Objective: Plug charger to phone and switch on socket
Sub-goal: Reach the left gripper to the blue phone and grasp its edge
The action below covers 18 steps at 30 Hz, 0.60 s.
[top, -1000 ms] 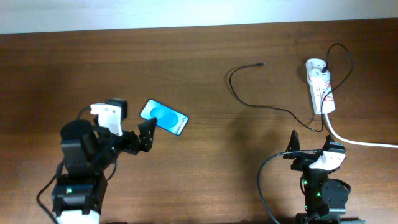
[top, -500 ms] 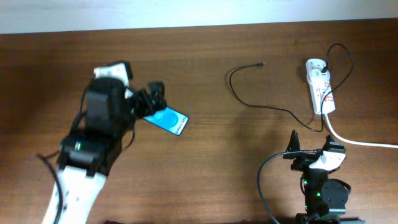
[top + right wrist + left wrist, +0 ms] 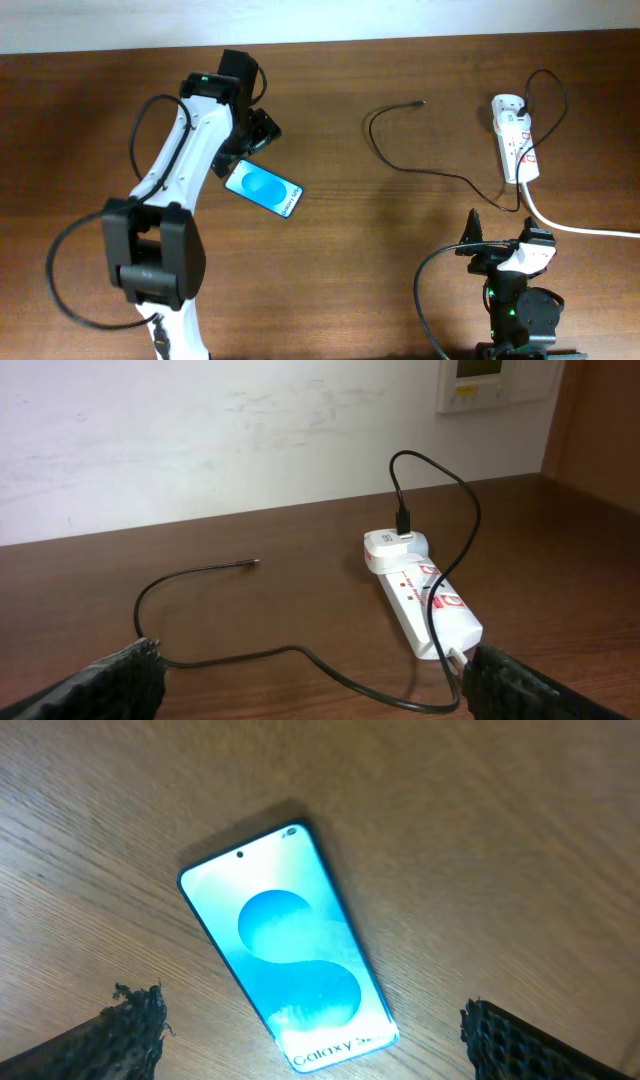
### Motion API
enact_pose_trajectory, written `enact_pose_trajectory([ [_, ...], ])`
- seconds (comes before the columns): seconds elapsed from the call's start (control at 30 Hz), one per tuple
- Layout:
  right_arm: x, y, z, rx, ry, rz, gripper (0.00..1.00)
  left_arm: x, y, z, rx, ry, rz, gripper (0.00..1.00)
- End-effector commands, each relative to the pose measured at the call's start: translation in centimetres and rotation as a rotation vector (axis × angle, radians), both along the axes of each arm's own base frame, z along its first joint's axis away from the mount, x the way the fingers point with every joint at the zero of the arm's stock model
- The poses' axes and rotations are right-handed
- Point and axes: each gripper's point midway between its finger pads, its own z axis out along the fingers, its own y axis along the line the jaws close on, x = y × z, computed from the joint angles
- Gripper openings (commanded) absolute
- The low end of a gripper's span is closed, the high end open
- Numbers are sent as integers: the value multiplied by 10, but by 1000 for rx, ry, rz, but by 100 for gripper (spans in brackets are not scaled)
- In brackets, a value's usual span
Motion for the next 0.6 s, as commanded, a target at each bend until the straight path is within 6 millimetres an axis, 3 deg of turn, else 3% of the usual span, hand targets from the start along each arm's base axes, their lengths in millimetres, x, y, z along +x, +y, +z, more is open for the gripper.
enact_pose_trajectory([
  [0.0,0,1,-3,1,2,6,99,-12,-6,-22,-31,106,76,99],
  [0.17,0,1,-3,1,2,6,99,-36,0,-46,-13,199,253,99],
  [0.37,0,1,-3,1,2,6,99,-38,-15,-81,-102,189,288,99],
  [0.57,0,1,-3,1,2,6,99,-44,-14,-95,-104,193,365,99],
])
